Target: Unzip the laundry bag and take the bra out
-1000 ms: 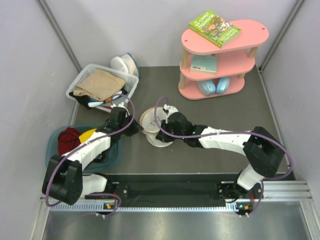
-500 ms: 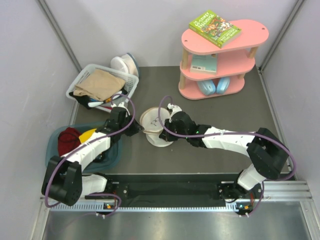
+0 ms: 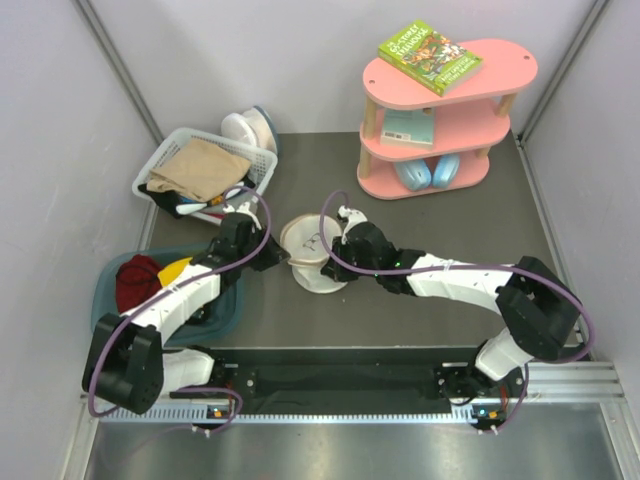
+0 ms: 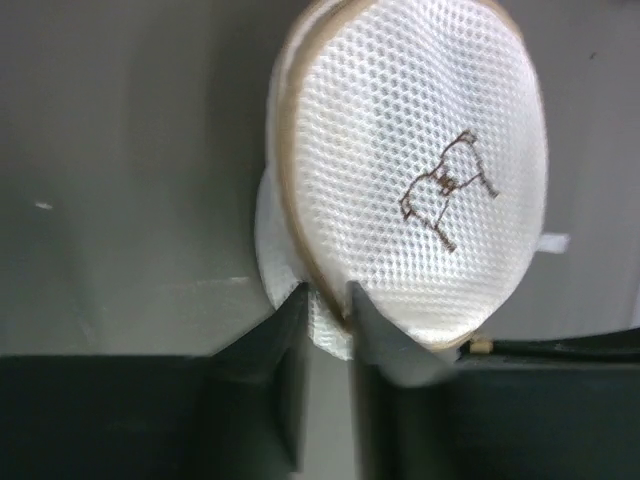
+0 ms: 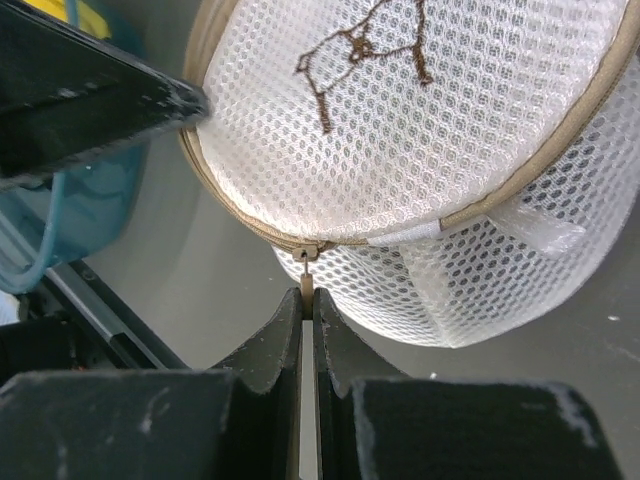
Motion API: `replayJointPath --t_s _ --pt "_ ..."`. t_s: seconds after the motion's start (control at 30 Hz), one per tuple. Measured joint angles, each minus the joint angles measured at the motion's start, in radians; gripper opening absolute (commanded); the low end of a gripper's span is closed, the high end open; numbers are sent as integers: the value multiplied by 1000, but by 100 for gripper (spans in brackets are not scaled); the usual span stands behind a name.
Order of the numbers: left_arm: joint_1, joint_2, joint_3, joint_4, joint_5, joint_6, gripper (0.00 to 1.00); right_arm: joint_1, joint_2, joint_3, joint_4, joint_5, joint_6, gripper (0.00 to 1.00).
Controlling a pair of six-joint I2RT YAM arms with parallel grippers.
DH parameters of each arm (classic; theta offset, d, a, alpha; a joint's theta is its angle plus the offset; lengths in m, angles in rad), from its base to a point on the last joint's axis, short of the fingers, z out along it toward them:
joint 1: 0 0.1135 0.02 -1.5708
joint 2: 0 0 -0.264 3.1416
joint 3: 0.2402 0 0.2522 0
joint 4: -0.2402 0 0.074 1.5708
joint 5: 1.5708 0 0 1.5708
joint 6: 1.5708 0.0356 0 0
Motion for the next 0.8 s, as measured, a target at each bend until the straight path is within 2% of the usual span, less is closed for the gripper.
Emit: replayJointPath --t_s 0.1,0.3,0.43,0.53,0.67,0.8 --pt "7 -23 1 -8 -11 21 60 -6 -9 -7 -23 6 -24 0" --pt "14 -66 2 -7 -50 24 63 -19 -54 -52 -108 21 -97 0" --pt "14 -57 5 3 -58 23 60 -20 -117 -92 -164 24 -153 0" --pt "16 -12 20 14 -39 20 55 -21 -159 -111 -196 28 -189 0" --pt "16 32 23 39 3 6 37 -21 -182 -113 -220 32 -215 0" --pt "16 42 23 64 44 2 37 -21 -183 -120 -235 35 -227 0"
